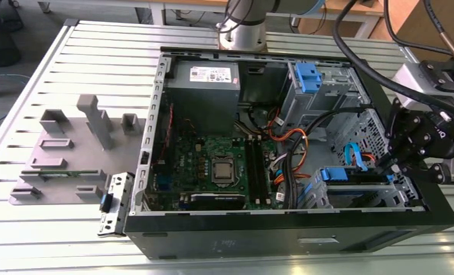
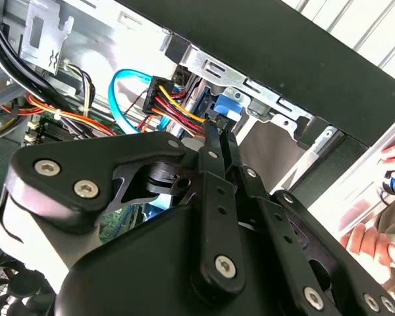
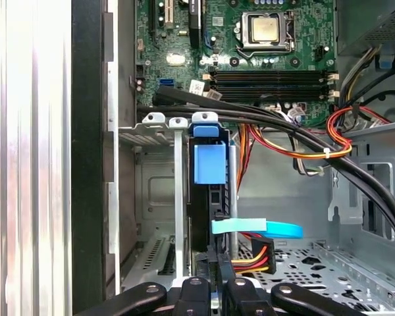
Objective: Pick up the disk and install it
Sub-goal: 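Insert the second disk wire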
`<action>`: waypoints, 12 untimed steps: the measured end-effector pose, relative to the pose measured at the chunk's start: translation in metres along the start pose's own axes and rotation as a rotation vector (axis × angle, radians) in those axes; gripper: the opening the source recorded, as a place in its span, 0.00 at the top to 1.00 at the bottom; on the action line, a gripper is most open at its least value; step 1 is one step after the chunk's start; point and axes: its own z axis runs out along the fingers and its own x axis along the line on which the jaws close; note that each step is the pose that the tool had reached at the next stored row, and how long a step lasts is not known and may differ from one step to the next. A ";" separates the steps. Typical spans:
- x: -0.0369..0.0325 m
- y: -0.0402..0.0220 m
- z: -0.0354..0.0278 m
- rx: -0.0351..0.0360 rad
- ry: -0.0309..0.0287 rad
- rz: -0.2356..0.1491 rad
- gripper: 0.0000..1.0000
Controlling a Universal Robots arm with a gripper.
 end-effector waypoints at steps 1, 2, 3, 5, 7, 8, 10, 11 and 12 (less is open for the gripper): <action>0.0003 0.0001 0.0003 0.0000 0.0000 0.000 0.84; 0.0005 0.0002 0.0004 0.0000 0.0001 0.000 0.84; 0.0007 0.0002 0.0007 0.0000 0.0001 0.000 0.84; 0.0010 0.0004 0.0013 0.0000 0.0003 0.000 0.84; 0.0011 0.0004 0.0016 0.0000 0.0005 0.000 0.84; 0.0011 0.0004 0.0016 0.0000 0.0005 0.000 0.84; 0.0011 0.0004 0.0018 0.0000 0.0002 0.000 0.84; 0.0011 0.0004 0.0018 0.0000 0.0003 0.000 0.84; 0.0011 0.0004 0.0018 0.0000 0.0003 0.000 0.84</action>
